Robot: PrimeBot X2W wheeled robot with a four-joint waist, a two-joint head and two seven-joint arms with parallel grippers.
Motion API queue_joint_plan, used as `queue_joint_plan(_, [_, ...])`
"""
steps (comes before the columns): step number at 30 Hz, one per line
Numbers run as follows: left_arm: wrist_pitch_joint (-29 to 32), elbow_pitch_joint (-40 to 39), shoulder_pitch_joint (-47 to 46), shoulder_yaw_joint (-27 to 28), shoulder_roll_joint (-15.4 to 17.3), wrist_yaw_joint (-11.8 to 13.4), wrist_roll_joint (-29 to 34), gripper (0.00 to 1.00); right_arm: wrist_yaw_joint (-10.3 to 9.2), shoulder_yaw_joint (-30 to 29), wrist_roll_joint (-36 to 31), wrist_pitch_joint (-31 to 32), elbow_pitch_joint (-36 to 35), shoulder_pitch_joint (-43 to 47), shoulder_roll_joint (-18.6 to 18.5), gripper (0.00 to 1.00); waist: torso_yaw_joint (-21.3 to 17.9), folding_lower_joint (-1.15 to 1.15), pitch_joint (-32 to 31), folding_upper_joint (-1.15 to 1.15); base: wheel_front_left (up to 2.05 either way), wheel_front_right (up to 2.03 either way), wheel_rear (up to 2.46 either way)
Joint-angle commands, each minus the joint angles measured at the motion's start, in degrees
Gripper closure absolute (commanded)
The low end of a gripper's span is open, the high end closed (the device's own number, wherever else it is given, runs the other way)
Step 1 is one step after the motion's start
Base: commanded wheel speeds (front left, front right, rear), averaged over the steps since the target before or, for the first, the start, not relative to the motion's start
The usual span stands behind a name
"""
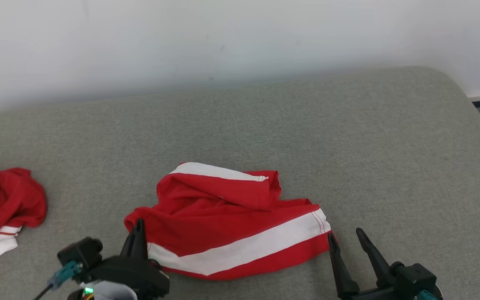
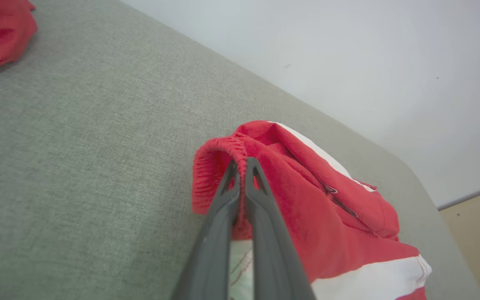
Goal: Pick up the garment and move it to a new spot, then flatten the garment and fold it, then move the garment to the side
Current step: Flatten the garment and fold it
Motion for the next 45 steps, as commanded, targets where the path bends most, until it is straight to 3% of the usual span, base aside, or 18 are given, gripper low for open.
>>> queue_joint_plan(1, [0.1,3.3,-2.6,-0.3,-0.8,-0.4,0.7,1.00,-0.13,0.4,0.1,-0.3,-0.1,-0.6,0.1,0.00,-0.9,0.00,0.5,0.00,0.00,0.00,0.00])
queue_joint_plan(8, [-0.4,17.3,-10.4,0.2,-3.2,-2.7,1.5,1.00,-0.13,0.3,-0.2,-0.3,-0.1,-1.4,0.0,0.00,-4.0,0.00,2.4,0.00,0.00,0.00,0.00])
queue_joint_plan(13, [-1.2,22.8,-12.0,1.6,-3.3,-4.4,2.6,1.00,-0.13,-0.3,-0.2,-0.3,-0.4,-1.2,0.0,0.00,-4.7,0.00,2.9,0.00,0.00,0.00,0.00])
queue_joint_plan(14, [-1.2,23.5,-12.0,1.8,-3.2,-4.9,3.0,0.93,-0.13,-0.5,-0.2,-0.3,-0.4,-1.0,0.0,0.00,-4.6,0.00,2.8,0.00,0.00,0.00,0.00])
queue_joint_plan(15, [-1.4,24.0,-11.8,1.8,-3.2,-5.3,3.4,0.57,-0.13,-0.8,-0.2,-0.3,-0.5,-0.8,0.0,0.00,-4.4,0.00,2.6,0.00,0.00,0.00,0.00])
queue_joint_plan(16, [-1.4,24.3,-11.5,2.0,-3.2,-5.6,3.8,0.06,-0.13,-1.0,-0.3,-0.3,-0.4,-0.5,0.0,0.00,-4.1,0.00,2.5,0.00,0.00,0.00,0.00])
queue_joint_plan(17, [-1.5,24.3,-11.1,2.2,-3.3,-6.1,4.3,0.00,-0.13,-1.1,-0.4,-0.3,-0.4,-0.4,0.1,0.00,-3.8,0.00,2.2,0.00,0.00,0.00,0.00])
queue_joint_plan(29, [-1.6,13.6,-1.2,9.2,-3.6,-7.9,14.7,0.00,-0.13,-2.0,-0.5,-0.3,-0.1,1.1,-0.1,0.00,1.1,0.00,-2.0,0.00,0.00,0.00,0.00])
queue_joint_plan(35, [-1.6,11.4,3.5,11.8,-4.5,-8.9,16.9,0.00,-0.13,-2.0,-0.3,-0.3,0.2,1.7,-0.5,0.00,2.0,0.00,-3.6,0.00,0.00,0.00,0.00])
queue_joint_plan(45, [-1.6,12.8,7.4,7.9,-1.8,-12.3,23.5,0.00,-0.13,-1.7,0.2,-0.3,0.1,2.3,-0.9,0.00,1.2,0.00,-4.3,0.00,0.00,0.00,0.00])
